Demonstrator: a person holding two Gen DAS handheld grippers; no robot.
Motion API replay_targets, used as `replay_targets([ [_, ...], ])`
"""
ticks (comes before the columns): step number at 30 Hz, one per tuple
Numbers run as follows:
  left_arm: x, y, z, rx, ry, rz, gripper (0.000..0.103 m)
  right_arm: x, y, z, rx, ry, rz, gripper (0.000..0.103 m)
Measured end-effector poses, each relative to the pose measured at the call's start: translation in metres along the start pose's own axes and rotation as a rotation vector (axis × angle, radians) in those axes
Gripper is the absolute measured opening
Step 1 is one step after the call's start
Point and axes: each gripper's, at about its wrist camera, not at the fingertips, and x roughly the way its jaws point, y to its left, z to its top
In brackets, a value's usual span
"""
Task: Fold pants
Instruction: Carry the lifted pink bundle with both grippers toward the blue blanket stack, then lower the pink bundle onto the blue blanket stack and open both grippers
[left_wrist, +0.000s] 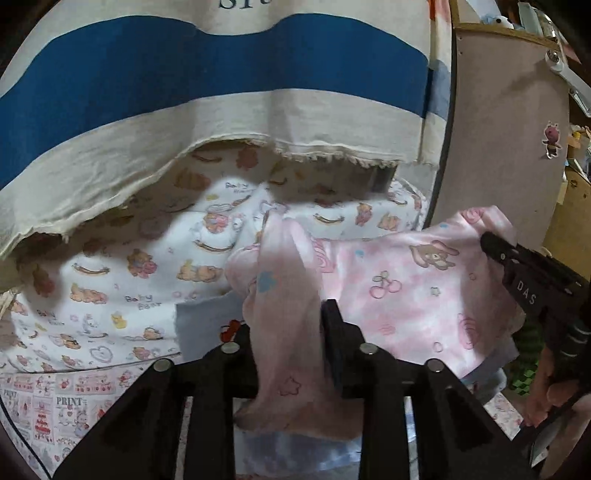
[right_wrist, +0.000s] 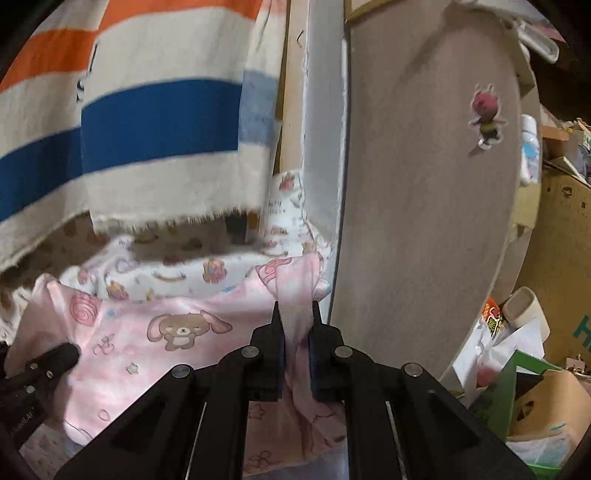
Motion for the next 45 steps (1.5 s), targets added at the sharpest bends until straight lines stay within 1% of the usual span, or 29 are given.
replay_targets([
  [1,0.001,0.002,-0.001,0.004,-0.001,0.009,0.042,0.002,0.0,-0.001,-0.002,0.002,0.002,0.01],
  [2,0.001,0.003,-0.001,0.007,-0.004,0.022,0.053,0.004,-0.001,-0.002,-0.001,0.004,0.002,0.01],
  [4,0.0,0.005,-0.003,0.014,-0.025,0.055,0.063,0.006,-0.004,-0.005,0.01,0.008,0.002,0.01],
  [6,-0.001,0.007,-0.004,0.03,-0.043,0.078,0.069,0.009,-0.009,-0.007,0.025,0.021,0.012,0.017],
  [7,-0.002,0.007,-0.005,0.037,-0.048,0.085,0.075,0.01,-0.01,-0.008,0.037,0.02,0.013,0.028],
  [8,-0.005,0.008,-0.006,0.046,-0.057,0.093,0.08,0.009,-0.012,-0.008,0.043,0.016,0.016,0.054],
  [10,-0.009,0.01,-0.007,0.054,-0.084,0.102,0.087,0.003,-0.015,-0.008,0.04,-0.024,0.036,0.086],
  [11,-0.012,0.012,-0.007,0.054,-0.099,0.105,0.092,-0.001,-0.015,-0.007,0.032,-0.047,0.041,0.086],
  [13,-0.022,0.016,-0.007,0.051,-0.138,0.114,0.101,-0.008,-0.012,-0.005,-0.013,-0.062,0.05,0.086],
  [16,-0.037,0.026,-0.007,0.034,-0.198,0.135,0.101,-0.022,-0.009,0.0,-0.039,-0.102,0.082,0.086],
  [19,-0.055,0.036,-0.008,0.018,-0.256,0.14,0.102,-0.039,-0.008,0.002,-0.012,-0.121,0.174,0.088],
  [21,-0.069,0.042,-0.01,0.017,-0.293,0.15,0.102,-0.051,-0.006,0.0,0.005,-0.14,0.216,0.093],
  [23,-0.087,0.048,-0.012,0.02,-0.329,0.165,0.102,-0.059,-0.002,-0.001,0.007,-0.152,0.231,0.101],
  [26,-0.109,0.055,-0.016,0.033,-0.357,0.186,0.102,-0.072,0.008,-0.001,-0.004,-0.166,0.247,0.101],
  [29,-0.131,0.061,-0.022,0.054,-0.382,0.212,0.102,-0.084,0.013,-0.002,0.011,-0.173,0.276,0.101],
  [35,-0.171,0.076,-0.041,0.084,-0.418,0.248,0.102,-0.112,0.027,-0.009,-0.006,-0.191,0.328,0.102],
  [37,-0.179,0.082,-0.048,0.084,-0.431,0.27,0.102,-0.119,0.034,-0.013,-0.021,-0.193,0.346,0.102],
  [41,-0.193,0.1,-0.063,0.05,-0.429,0.265,0.102,-0.133,0.049,-0.025,0.003,-0.185,0.388,0.102],
  [43,-0.195,0.108,-0.075,0.069,-0.438,0.277,0.102,-0.135,0.058,-0.036,0.024,-0.166,0.427,0.102],
  [45,-0.193,0.116,-0.086,0.088,-0.44,0.307,0.102,-0.134,0.069,-0.046,0.021,-0.156,0.449,0.102],
])
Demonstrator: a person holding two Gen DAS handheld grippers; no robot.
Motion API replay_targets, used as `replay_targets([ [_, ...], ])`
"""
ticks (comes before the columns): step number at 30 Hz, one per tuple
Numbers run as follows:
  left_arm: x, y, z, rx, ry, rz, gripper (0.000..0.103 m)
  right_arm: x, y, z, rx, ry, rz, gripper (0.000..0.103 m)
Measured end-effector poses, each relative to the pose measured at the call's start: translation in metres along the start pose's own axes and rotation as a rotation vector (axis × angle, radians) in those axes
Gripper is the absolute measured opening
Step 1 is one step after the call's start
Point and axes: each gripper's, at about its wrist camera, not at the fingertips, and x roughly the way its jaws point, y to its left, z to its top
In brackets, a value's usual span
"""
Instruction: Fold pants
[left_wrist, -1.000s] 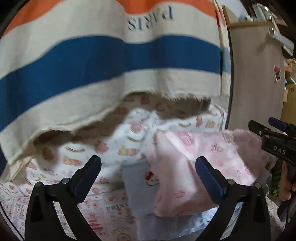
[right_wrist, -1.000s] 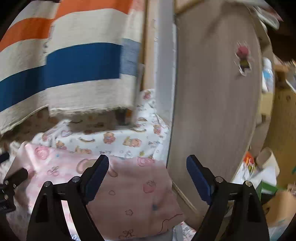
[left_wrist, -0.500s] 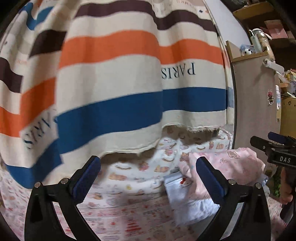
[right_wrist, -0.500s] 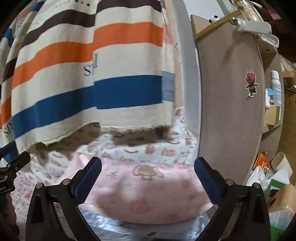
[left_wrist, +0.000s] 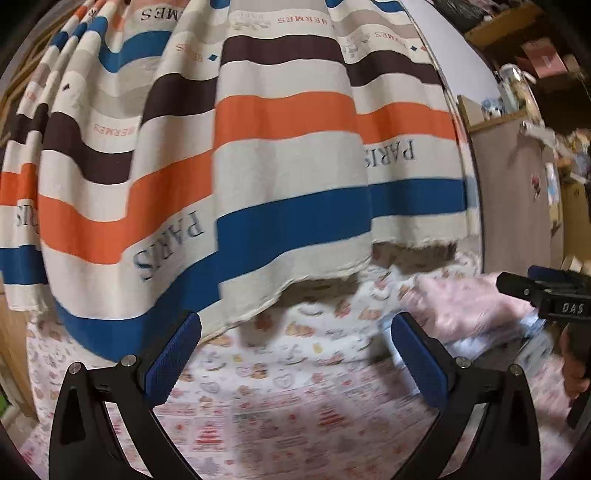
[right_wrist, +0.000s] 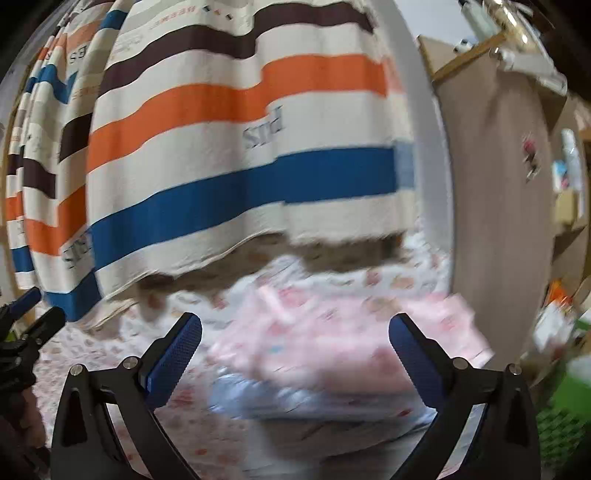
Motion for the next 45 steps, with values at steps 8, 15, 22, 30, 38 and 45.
replay_targets([
  [8,0.01,0.025,-0.047,-0.008,0.054,-0.005,0.102,0.012,0.031,-0.044,0.005,0.008,-0.039,0.102],
  [15,0.023,0.018,-0.065,0.018,0.068,-0.033,0.102,0.031,0.027,-0.064,0.002,0.059,-0.078,0.102],
  [22,0.03,0.013,-0.07,0.022,0.108,-0.058,0.102,0.034,0.023,-0.072,-0.019,0.069,-0.108,0.102],
  [30,0.048,0.05,-0.079,-0.164,0.196,-0.057,0.102,0.034,0.028,-0.079,-0.044,0.072,-0.142,0.102],
  [38,0.042,0.034,-0.076,-0.088,0.177,-0.075,0.102,0.031,0.032,-0.079,-0.061,0.06,-0.161,0.102],
  [45,0.043,0.041,-0.077,-0.121,0.185,-0.065,0.102,0.032,0.031,-0.079,-0.058,0.058,-0.179,0.102],
])
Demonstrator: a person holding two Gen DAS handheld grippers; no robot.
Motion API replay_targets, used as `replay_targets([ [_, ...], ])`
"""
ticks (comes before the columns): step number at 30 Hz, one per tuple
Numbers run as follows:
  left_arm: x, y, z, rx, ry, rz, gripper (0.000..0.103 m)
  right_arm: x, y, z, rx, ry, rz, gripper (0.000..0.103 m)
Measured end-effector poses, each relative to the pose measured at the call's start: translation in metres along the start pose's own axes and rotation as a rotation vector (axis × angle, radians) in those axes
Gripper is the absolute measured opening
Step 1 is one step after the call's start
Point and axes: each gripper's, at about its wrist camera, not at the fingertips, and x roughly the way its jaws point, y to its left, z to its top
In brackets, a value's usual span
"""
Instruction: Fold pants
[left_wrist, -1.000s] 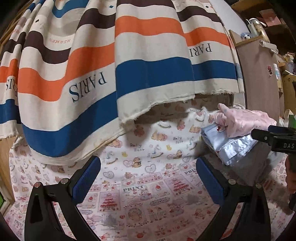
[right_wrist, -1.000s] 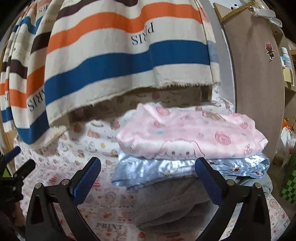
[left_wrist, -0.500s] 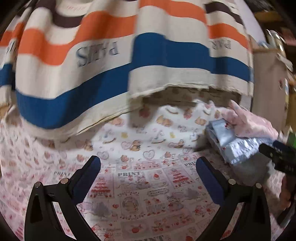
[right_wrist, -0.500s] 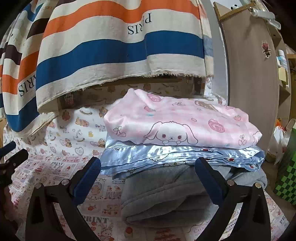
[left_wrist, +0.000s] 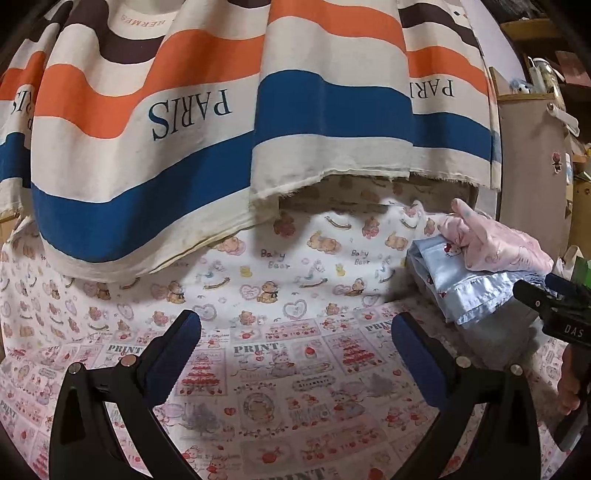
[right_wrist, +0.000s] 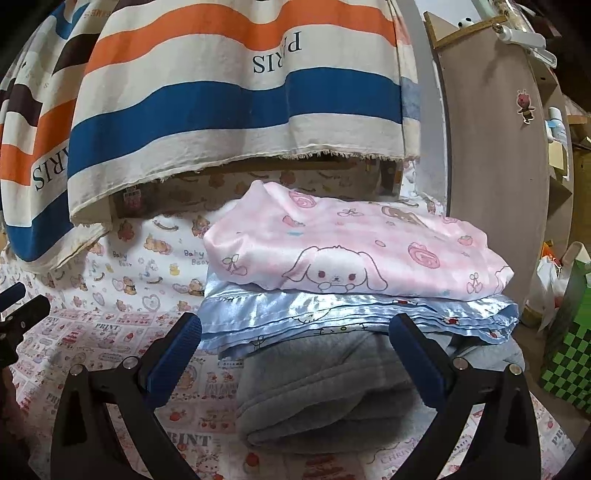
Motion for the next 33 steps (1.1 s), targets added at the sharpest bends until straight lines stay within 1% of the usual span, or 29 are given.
replay_targets([
  [5,0.0005,-0.0015,-0.0004,0.006,0.004,-0.009,0.102,0.0004,0.001,0.0001,-0.006,0.001,0.002,0.102],
  [16,0.001,-0.0029,-0.0003,0.008,0.003,0.004,0.102,0.0048,-0.0048,0.0003,0.028,0.021,-0.001,0.102],
  [33,0.0001,-0.0024,0.0001,0.009,0.002,0.012,0.102,0.0038,-0.0012,0.0003,0.008,0.012,-0.002,0.102],
])
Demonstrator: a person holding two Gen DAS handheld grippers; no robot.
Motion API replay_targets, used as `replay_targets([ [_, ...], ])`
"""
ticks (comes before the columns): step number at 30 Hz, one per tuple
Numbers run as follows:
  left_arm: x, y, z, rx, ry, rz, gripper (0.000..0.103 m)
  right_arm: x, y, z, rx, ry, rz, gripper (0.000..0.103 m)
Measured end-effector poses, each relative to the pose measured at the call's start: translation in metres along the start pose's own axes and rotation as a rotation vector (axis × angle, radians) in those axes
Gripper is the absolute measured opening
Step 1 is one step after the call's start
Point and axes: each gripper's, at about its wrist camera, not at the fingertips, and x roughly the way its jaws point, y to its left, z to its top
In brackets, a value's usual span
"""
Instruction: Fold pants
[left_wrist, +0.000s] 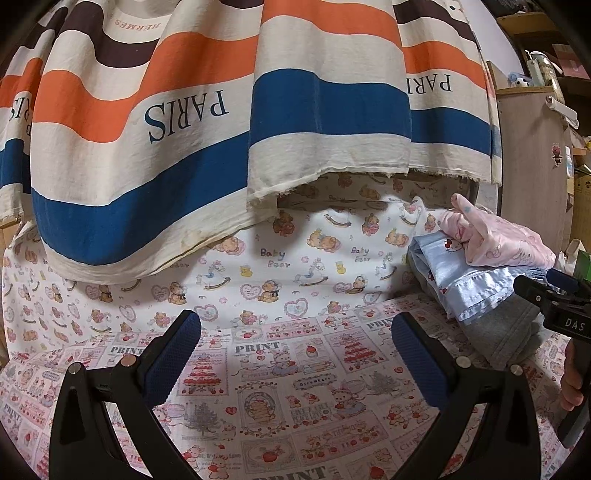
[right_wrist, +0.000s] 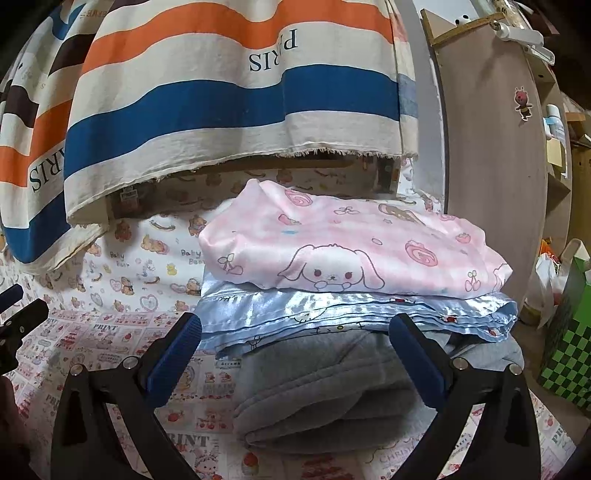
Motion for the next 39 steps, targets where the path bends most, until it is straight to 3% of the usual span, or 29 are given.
replay_targets([
  [39,0.003,-0.001,-0.001,0.008,0.031,-0.014,0.102,-0.007,0.013,-0.002,-0.065,-0.02,0.027,0.102],
])
